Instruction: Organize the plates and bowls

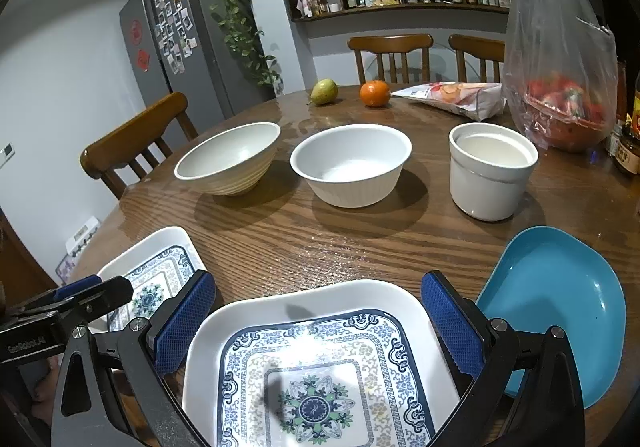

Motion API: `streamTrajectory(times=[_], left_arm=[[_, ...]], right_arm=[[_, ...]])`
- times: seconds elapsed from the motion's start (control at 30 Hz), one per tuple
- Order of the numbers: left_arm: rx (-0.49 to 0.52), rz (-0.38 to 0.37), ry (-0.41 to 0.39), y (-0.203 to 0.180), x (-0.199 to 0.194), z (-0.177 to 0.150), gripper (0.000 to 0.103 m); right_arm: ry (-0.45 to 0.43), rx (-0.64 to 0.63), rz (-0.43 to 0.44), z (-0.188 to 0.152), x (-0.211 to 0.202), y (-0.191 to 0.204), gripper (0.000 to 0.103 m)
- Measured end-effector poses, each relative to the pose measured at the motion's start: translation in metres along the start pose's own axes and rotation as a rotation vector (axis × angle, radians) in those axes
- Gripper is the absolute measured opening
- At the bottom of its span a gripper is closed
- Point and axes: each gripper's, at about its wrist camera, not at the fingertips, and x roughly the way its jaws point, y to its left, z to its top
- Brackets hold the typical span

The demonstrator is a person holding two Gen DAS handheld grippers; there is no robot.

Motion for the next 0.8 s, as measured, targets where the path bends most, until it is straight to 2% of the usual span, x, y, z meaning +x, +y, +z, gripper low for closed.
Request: streamTrajectory(times=[0.4,0.63,0.7,0.8], left_arm=[[0.003,-0.008,0.009,0.006,0.002,0.001,0.089],[0.000,-0.036,-0.004,0.016,-0.007,0.001,0.088],[-0.003,-0.042,-0.008,0.019,-0.010,0.001,0.087],[-0.006,-0.046,-0.018,0.024,-0.014,-0.001,0.086]], right_arm=[[-0.014,-0.001,-0.014,0.000,-0.004,0.003,0.103],[-0.041,0.010,-0.010,-0.003,-0.011,0.004,0.097],[-0.074,0.006,-0.030,-0.005,-0.019,0.007,0.091],[-0.091,-0.025,-0.069,-0.008,-0.027,0.019,0.090]])
